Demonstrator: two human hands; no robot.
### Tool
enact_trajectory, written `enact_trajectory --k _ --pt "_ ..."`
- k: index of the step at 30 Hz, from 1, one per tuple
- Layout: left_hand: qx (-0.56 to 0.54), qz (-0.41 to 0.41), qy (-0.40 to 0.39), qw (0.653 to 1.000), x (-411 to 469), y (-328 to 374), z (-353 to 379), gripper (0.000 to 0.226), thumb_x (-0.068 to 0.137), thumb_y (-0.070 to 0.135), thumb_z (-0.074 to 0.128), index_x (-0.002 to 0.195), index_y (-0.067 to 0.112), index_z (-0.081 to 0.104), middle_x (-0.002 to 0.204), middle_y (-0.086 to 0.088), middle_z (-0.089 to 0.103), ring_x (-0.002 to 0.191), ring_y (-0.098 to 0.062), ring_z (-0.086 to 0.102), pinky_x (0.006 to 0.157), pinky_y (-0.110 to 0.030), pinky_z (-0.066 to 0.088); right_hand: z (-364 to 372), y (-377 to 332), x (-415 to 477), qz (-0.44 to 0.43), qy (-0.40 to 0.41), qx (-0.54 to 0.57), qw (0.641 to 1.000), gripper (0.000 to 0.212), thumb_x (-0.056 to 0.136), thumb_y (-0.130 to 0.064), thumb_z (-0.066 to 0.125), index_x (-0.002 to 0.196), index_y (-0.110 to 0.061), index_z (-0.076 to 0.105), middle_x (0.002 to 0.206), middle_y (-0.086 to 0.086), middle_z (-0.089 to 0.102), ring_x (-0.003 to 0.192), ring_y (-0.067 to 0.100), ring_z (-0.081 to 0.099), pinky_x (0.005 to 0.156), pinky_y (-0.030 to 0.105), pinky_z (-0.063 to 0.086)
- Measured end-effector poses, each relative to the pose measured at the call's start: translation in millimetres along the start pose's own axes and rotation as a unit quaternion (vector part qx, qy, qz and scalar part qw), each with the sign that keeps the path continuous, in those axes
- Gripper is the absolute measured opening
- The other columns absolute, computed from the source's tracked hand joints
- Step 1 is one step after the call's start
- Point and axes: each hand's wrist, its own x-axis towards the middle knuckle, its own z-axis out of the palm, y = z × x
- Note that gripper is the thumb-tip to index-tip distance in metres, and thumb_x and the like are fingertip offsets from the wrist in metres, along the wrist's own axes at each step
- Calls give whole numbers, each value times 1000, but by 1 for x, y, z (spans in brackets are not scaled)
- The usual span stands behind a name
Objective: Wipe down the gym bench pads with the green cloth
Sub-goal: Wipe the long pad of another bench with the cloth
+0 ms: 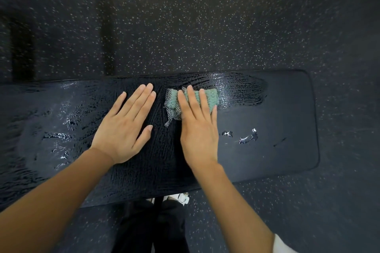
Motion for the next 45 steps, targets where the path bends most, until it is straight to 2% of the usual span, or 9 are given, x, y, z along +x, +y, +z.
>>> enact_trajectory --k 3,9,16,19,24,30,33,37,45 --pt "-1 1 4 1000 0 0 0 68 100 40 23 158 5 13 167 -9 8 154 -23 7 124 -45 9 -12 21 3 3 -14 4 1000 69 92 1 45 153 -26 27 162 -7 20 151 18 7 119 43 1" --pt "-5 0 11 1000 -1 0 0 68 100 40 23 157 5 14 167 -9 9 154 -23 8 124 -46 11 -36 74 1 107 -9 -28 994 72 95 6 38 155 -30 19 163 -11 10 151 15 0 122 45 1" --pt "-14 -4 18 1000 -1 1 1 67 100 40 23 158 6 14 167 -8 9 154 -22 8 124 -46 11 -20 57 2 222 75 33 972 54 104 -9 31 154 -26 23 163 -6 13 152 20 -1 119 50 -3" --pt "-14 -5 19 1000 -2 1 1 67 100 40 23 158 6 14 167 -8 9 154 -22 8 124 -47 12 -5 30 -5 209 85 38 974 55 103 -11 32 155 -25 23 163 -5 13 151 22 0 118 50 -4" --pt "-14 -3 20 1000 -1 1 1 68 100 40 24 158 6 14 167 -9 9 154 -22 8 123 -47 13 13 -12 -32 95 34 10 995 62 93 -21 24 155 -26 22 163 -4 15 151 22 4 119 50 -2" --pt "-19 -3 18 1000 -2 0 1 68 101 40 23 158 7 12 167 -8 8 154 -21 7 123 -46 12 3 15 -52 16 -19 -34 999 63 94 -15 28 154 -29 17 163 -10 14 151 15 4 120 45 7" --pt "-15 -3 20 1000 -2 1 1 67 101 40 23 158 6 13 167 -8 8 154 -22 8 124 -46 12 -7 46 -57 36 -15 -33 999 68 95 -9 38 155 -31 16 162 -13 8 151 12 0 120 46 6" --pt "-18 -4 22 1000 -2 1 2 67 100 40 24 158 6 13 167 -8 9 154 -22 8 124 -46 12 -20 80 -63 128 8 -31 991 71 97 -1 41 155 -31 15 162 -12 8 151 11 -2 122 48 6" --pt "-11 -5 23 1000 -2 2 2 68 100 39 24 158 6 13 167 -8 8 154 -21 6 124 -44 9 3 28 -63 224 87 38 970 55 101 -13 31 154 -26 24 163 -8 14 150 16 -1 119 49 0"
